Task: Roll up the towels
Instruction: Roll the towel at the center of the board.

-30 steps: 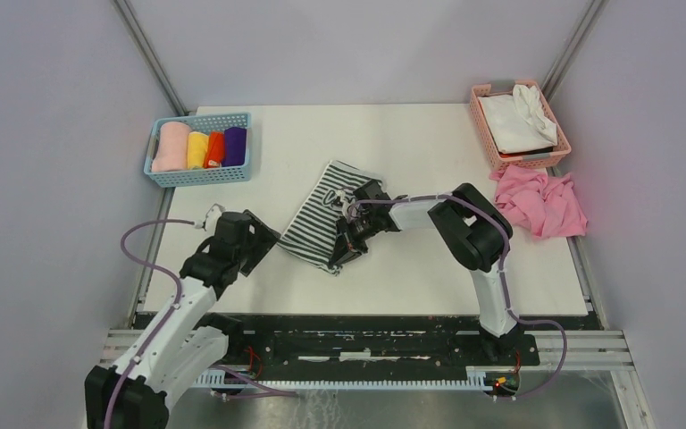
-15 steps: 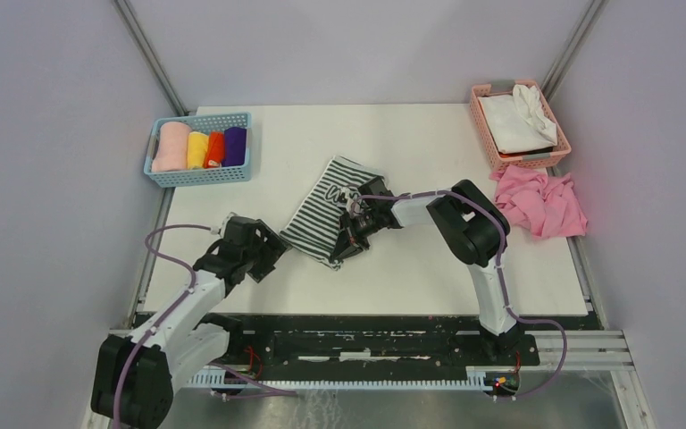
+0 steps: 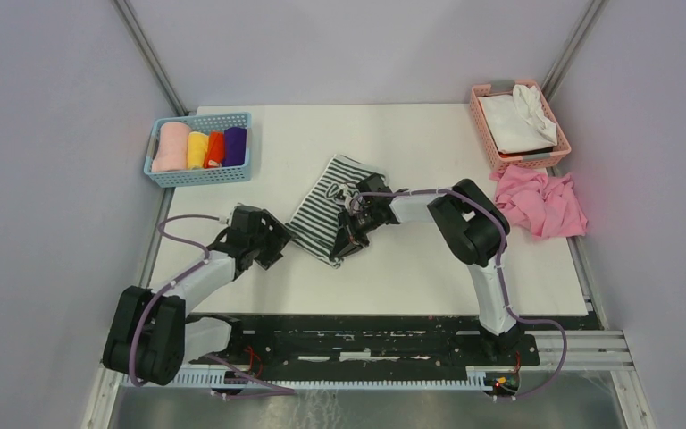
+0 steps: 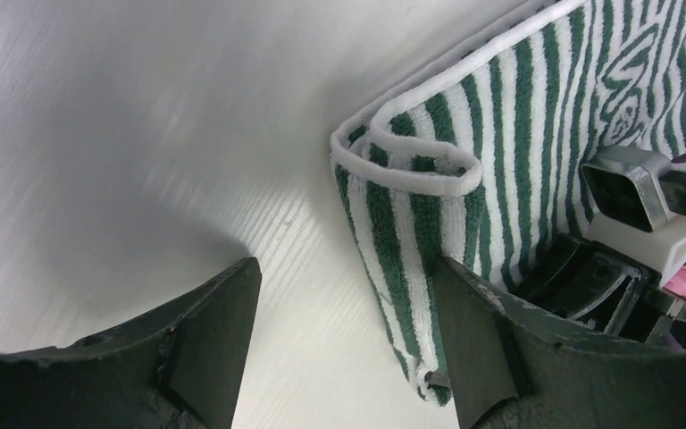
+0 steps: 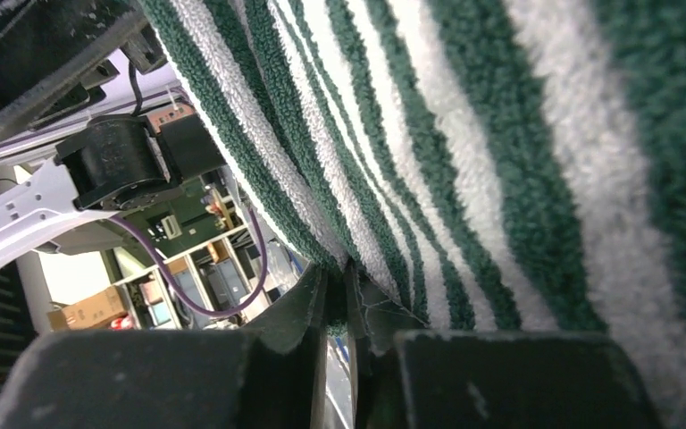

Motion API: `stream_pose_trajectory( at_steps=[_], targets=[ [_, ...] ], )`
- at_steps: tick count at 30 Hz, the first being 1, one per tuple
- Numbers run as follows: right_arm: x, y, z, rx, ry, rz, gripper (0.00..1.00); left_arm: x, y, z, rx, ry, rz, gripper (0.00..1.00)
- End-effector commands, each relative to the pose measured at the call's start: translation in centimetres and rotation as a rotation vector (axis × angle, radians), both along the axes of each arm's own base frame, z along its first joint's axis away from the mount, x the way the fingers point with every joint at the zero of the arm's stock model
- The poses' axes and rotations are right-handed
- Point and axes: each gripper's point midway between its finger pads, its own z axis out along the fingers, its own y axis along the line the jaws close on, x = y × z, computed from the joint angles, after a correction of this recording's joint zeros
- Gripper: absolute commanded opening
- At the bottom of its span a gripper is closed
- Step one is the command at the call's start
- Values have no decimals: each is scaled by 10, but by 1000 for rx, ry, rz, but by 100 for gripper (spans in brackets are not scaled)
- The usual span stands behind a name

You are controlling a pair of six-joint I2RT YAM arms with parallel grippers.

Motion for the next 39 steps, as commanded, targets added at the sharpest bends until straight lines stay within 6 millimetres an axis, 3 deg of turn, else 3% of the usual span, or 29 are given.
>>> stream_pose_trajectory(
  at_steps=[1,6,11,16,20,26,30,39],
  targets=[
    [13,-1,21,3,-144,27,21,10,6,-9,43,1,-1,77],
    [17,-10,46,-29,-312,52,41,2,9,-29,66,70,-6,74],
    [23,-20,68,-116,-561,89,55,-4,9,-45,73,122,-10,71],
    [25,-25,66,-302,-901,174,58,-4,9,-50,81,145,-19,69],
    [27,-15,61,-397,-1119,200,61,-3,9,-50,87,148,-17,69],
    [29,4,53,-407,-1247,210,63,-3,9,-50,85,153,-18,68],
    [30,11,36,-428,-1229,235,60,-2,7,-50,78,153,-22,68],
    [23,12,28,-297,-1027,189,22,7,5,-43,75,141,-26,68]
  ],
)
